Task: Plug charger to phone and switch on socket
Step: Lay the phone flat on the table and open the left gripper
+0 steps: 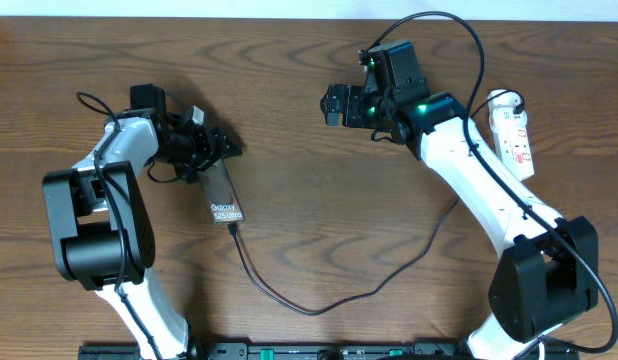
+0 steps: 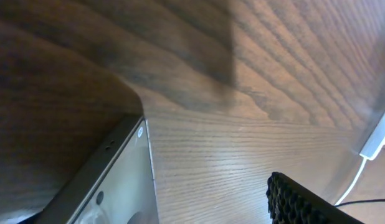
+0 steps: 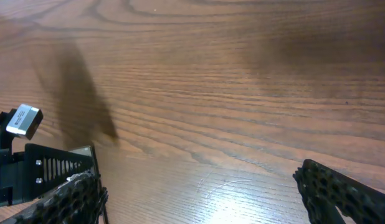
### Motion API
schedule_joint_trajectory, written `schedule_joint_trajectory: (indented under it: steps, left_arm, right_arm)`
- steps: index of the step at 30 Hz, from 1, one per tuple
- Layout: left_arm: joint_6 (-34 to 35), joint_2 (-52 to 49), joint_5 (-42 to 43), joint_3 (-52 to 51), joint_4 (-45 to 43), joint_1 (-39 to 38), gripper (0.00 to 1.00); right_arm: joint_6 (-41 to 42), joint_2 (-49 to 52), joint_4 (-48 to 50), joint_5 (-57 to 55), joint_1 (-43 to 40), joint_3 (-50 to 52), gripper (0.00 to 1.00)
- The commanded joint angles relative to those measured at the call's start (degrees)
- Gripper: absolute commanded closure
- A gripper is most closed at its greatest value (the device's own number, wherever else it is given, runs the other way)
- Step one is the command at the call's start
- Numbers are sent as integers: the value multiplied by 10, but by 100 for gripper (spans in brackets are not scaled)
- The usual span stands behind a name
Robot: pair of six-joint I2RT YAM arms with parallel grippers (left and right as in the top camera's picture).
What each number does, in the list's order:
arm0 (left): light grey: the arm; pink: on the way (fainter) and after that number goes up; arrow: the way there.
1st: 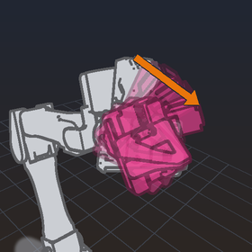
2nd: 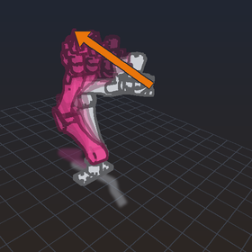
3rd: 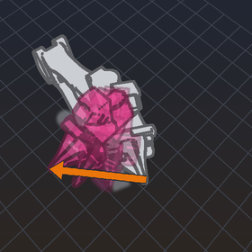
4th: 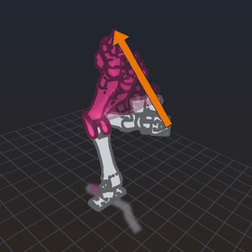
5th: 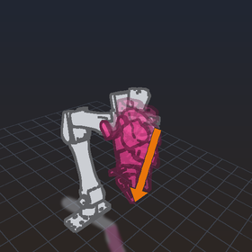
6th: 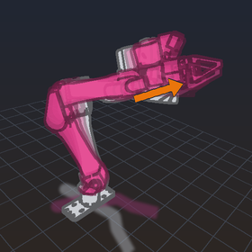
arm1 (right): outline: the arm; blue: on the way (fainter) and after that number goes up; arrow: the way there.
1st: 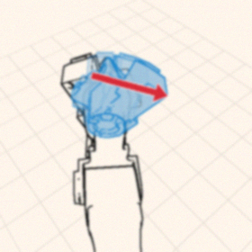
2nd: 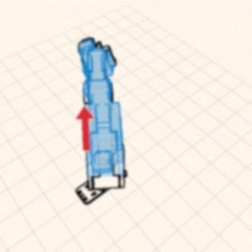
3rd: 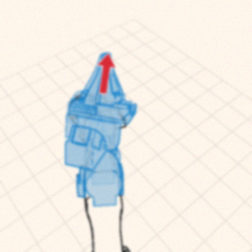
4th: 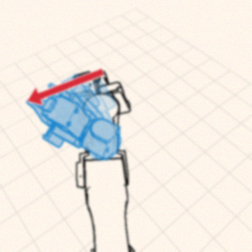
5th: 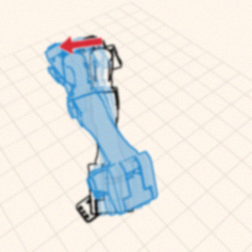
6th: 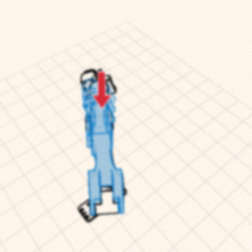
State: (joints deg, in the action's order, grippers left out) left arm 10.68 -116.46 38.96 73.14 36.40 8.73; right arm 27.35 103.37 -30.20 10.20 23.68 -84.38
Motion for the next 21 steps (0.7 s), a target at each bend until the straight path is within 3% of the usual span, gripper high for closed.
schedule_joint_trajectory:
  steps: [1, 21]
  left_arm:
    - [5, -67, -181, -47, 24, 6, 23]
    - [5, -67, -206, -47, 39, 6, 22]
  right_arm:
    - [-9, -5, -1, -9, 0, 0, 1]
    - [-9, -5, -1, -9, 0, 0, 1]
